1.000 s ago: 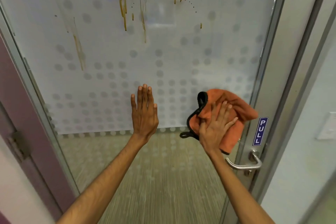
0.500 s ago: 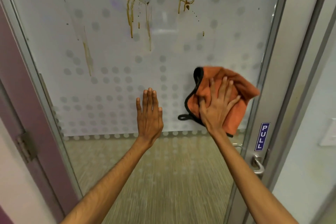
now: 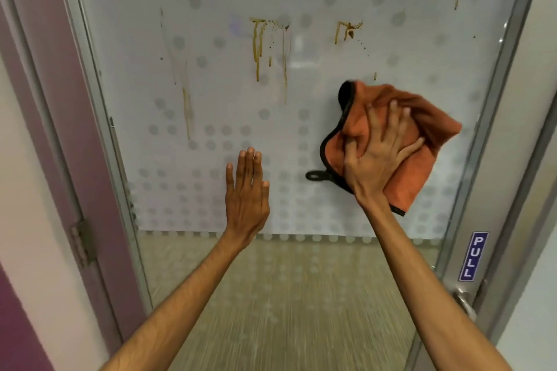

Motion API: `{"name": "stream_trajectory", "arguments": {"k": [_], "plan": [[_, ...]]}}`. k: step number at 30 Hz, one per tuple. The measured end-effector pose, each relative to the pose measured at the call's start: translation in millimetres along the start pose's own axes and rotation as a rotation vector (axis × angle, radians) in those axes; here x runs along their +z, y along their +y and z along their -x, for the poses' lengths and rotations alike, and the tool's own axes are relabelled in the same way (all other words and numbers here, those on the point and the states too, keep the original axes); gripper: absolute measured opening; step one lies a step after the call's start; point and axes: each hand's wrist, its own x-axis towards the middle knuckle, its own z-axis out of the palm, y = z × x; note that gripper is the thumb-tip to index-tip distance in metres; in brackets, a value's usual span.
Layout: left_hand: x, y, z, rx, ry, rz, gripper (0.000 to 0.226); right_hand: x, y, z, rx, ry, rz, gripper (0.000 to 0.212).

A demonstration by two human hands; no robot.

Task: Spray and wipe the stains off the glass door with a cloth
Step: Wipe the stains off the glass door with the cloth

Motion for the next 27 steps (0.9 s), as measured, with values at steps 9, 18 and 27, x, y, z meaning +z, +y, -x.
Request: {"name": "stream_trajectory", "arguments": {"k": [9, 18, 27], "plan": [[-30, -72, 9, -0.041, 0.013, -0.016, 0.058, 31, -48, 77, -0.503, -0.188, -0.098, 0.074], [-72, -148, -30, -0.162, 0.131, 0.087, 0.060, 67, -167, 50, -0.150, -0.079, -0.092, 0.063], [-94, -202, -54, -0.065, 0.210, 0.011, 0.057, 67, -167, 58, -0.200, -0.050, -0.010, 0.060]]}}
